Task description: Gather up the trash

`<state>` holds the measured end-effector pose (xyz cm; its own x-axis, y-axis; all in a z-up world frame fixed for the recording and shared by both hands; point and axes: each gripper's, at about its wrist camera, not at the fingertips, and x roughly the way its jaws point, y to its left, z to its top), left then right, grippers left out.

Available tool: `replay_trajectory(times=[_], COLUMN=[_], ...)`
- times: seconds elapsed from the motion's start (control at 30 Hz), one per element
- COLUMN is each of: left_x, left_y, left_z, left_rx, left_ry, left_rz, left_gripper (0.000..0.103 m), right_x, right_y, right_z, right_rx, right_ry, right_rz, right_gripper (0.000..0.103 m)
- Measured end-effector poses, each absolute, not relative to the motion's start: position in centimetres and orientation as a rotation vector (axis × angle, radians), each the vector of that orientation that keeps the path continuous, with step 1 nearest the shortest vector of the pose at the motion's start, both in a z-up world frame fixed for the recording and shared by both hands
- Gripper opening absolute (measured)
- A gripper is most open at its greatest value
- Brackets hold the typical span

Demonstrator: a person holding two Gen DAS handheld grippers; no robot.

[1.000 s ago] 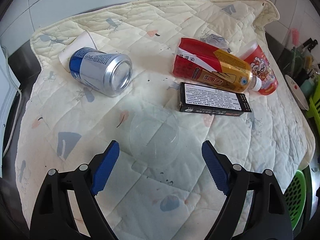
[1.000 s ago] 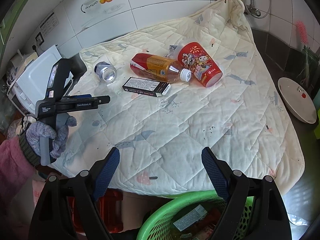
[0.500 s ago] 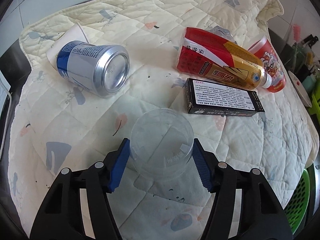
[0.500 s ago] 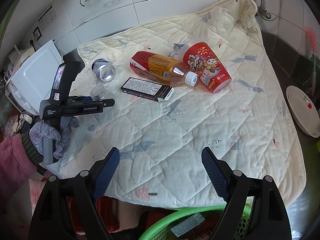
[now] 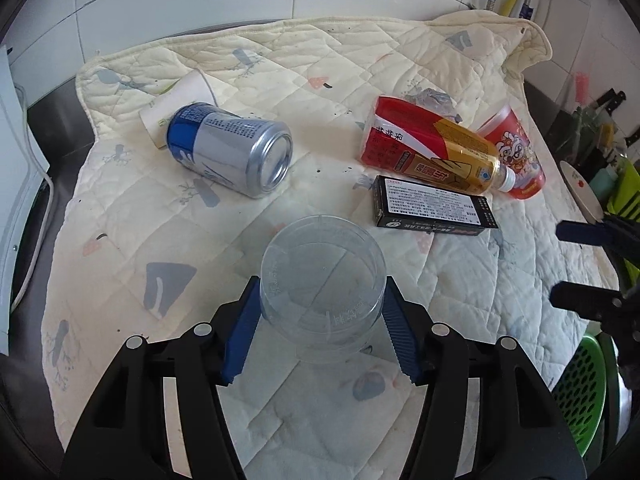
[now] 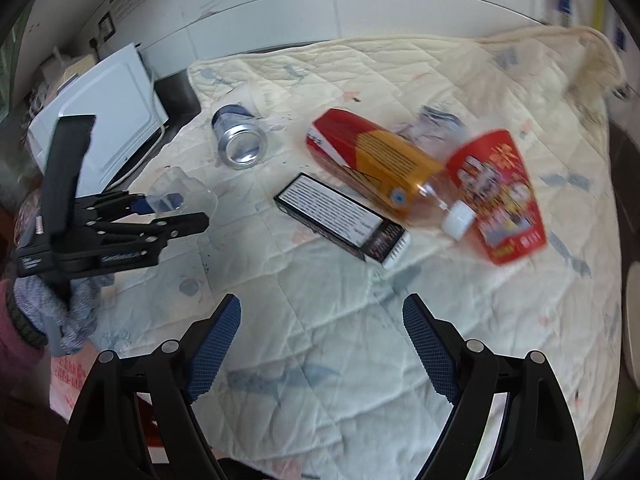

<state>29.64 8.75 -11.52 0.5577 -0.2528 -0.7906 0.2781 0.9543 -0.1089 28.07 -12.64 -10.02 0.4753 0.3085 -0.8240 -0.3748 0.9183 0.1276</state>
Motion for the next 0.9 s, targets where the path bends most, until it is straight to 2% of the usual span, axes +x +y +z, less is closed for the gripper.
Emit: replay_trajectory(times=[0.5,0.9], left_x=[25.8,25.2], left_y=[13.8,15.1], left_z=[-9.9,-10.4], left_rx=[-0.020,-0.041], left_ry=[0.906,0.917], left_rz=[-0.250,-0.227], left_gripper=[0.058,0.058], right_x=[35.9,39.3], right_y=[-6.1,-5.1], right_z=[-14.2,-16.0], right_rx=[-0.395,-0.459], right_ry=[1.032,1.065], right_rz=[0.598,0.627], right_gripper=[0.081,0.081])
